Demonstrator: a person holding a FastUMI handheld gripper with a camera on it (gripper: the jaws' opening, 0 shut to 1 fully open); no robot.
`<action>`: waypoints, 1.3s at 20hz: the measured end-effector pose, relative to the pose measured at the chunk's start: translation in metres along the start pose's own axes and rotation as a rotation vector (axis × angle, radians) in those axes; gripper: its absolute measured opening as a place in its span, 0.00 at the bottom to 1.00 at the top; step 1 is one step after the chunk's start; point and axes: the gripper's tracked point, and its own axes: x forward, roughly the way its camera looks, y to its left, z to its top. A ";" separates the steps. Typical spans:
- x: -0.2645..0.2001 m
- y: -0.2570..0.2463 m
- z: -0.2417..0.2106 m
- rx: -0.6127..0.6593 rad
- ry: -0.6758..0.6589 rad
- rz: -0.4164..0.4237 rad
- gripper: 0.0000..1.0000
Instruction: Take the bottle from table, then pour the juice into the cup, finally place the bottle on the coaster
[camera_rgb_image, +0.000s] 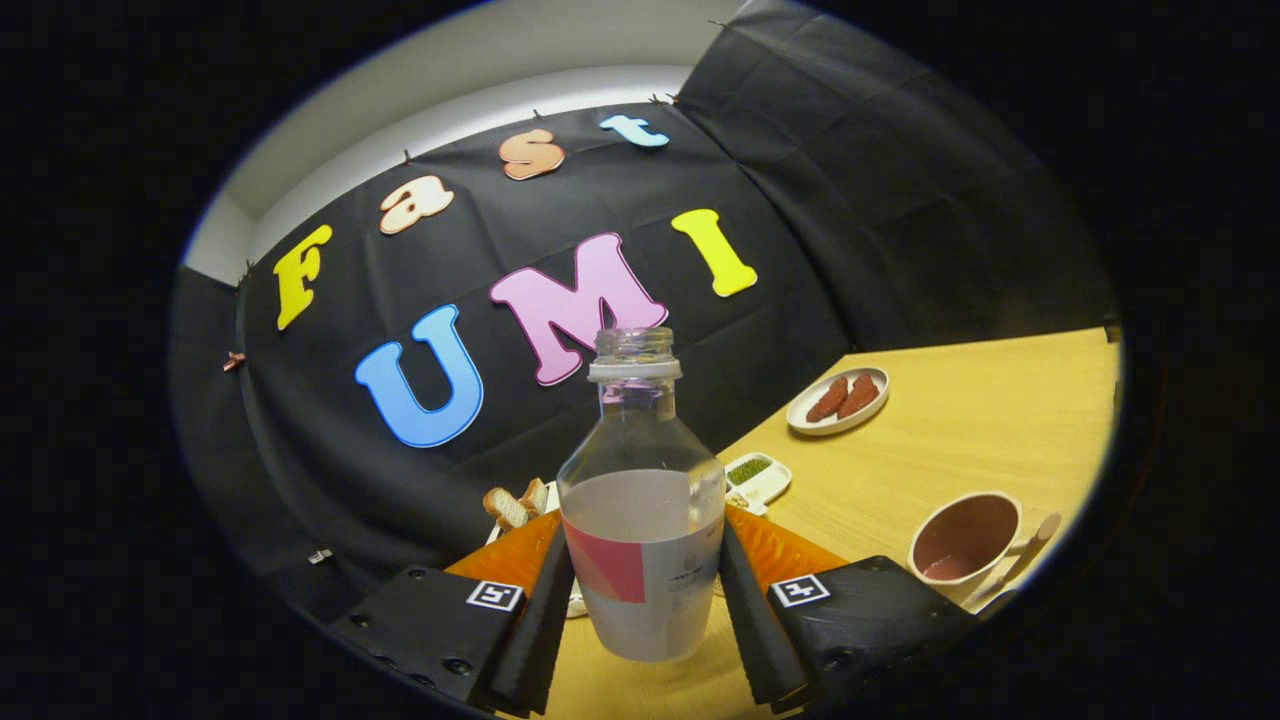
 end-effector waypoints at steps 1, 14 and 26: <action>0.006 0.005 0.002 -0.030 -0.007 0.007 0.75; 0.065 0.010 -0.005 -0.499 -0.070 -0.122 0.75; 0.127 -0.038 -0.078 -0.579 -0.040 -0.199 0.75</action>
